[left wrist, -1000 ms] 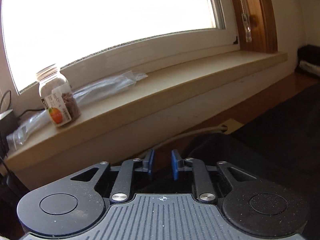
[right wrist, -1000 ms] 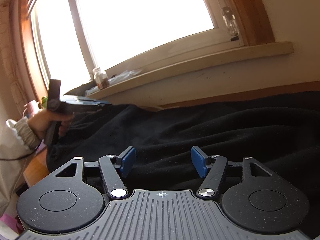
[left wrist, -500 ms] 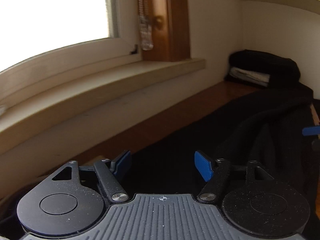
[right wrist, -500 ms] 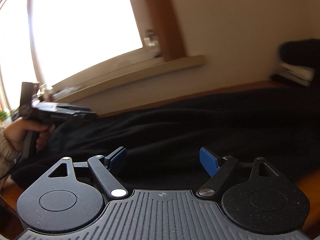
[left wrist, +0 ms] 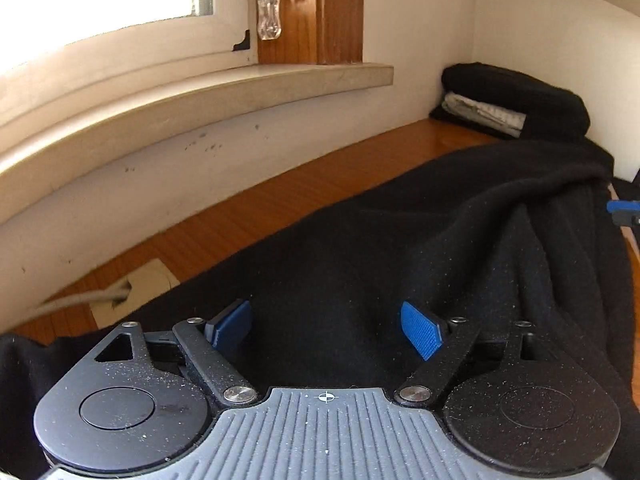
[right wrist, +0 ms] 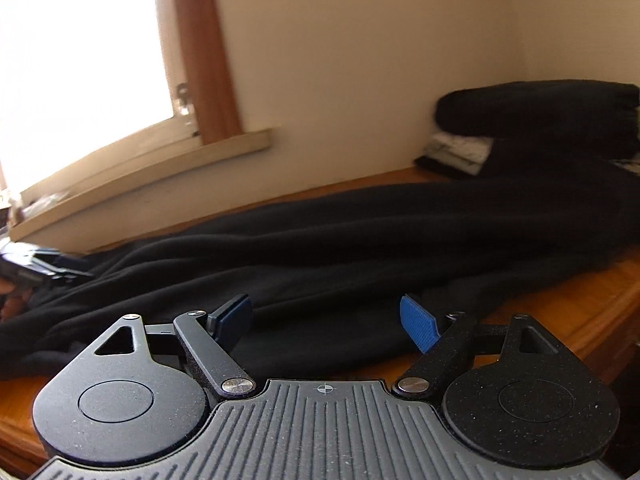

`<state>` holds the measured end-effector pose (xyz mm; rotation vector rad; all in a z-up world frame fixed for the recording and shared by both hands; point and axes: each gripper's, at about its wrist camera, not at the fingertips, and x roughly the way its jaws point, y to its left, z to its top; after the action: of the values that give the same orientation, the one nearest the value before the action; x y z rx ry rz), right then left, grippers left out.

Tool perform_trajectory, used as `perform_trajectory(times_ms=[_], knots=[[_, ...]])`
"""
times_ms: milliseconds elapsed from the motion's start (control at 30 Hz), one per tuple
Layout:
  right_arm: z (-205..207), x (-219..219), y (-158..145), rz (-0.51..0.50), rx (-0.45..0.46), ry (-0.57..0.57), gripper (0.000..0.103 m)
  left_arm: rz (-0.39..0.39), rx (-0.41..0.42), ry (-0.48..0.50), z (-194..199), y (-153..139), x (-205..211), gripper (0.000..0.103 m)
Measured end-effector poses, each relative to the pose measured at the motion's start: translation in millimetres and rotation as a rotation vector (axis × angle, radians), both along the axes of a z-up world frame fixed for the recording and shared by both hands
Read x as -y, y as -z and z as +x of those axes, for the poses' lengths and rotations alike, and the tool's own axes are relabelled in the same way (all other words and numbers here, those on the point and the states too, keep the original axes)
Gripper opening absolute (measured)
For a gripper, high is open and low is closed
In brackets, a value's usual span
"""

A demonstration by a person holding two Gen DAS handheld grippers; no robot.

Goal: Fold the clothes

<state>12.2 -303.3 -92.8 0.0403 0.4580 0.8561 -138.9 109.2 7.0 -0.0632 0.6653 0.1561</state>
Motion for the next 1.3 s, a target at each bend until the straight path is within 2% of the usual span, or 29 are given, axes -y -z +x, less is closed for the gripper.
perform_trajectory(times_ms=[267,333,400,467,533,567,767,933,1167,1233,1267,1300], knots=[[12,9,3,-0.034,0.024,0.087,0.08,-0.044,0.019,-0.012,-17,-2,-1,0.085],[17,16,3,-0.002,0.012,0.113,0.08,-0.046,0.017,-0.011,-16,-3,-1,0.088],[24,27,1,0.03,-0.009,0.155,0.08,-0.046,0.015,-0.005,-15,-3,0,0.094],[32,40,-2,0.046,-0.006,0.205,0.08,-0.039,0.01,-0.004,-15,-4,1,0.094],[41,55,-5,0.057,0.003,0.25,0.075,-0.034,0.01,-0.004,-15,-4,1,0.094],[46,62,-7,0.065,-0.002,0.269,0.068,-0.034,0.01,-0.004,-15,-4,1,0.094],[89,97,-16,0.087,-0.031,0.399,0.064,-0.035,0.007,-0.006,-15,-4,3,0.095],[120,112,-13,0.101,-0.087,0.431,0.049,-0.034,0.005,-0.007,-14,-4,3,0.095],[142,107,-1,0.076,-0.119,0.443,0.048,-0.037,0.005,-0.009,-15,-4,3,0.095],[141,105,-3,0.098,-0.098,0.439,0.029,-0.038,0.005,-0.009,-15,-4,3,0.095],[139,104,-6,0.111,-0.082,0.435,0.01,-0.038,0.005,-0.009,-15,-4,3,0.095],[136,102,-10,0.124,-0.061,0.424,0.011,-0.038,0.004,-0.01,-14,-4,3,0.095]])
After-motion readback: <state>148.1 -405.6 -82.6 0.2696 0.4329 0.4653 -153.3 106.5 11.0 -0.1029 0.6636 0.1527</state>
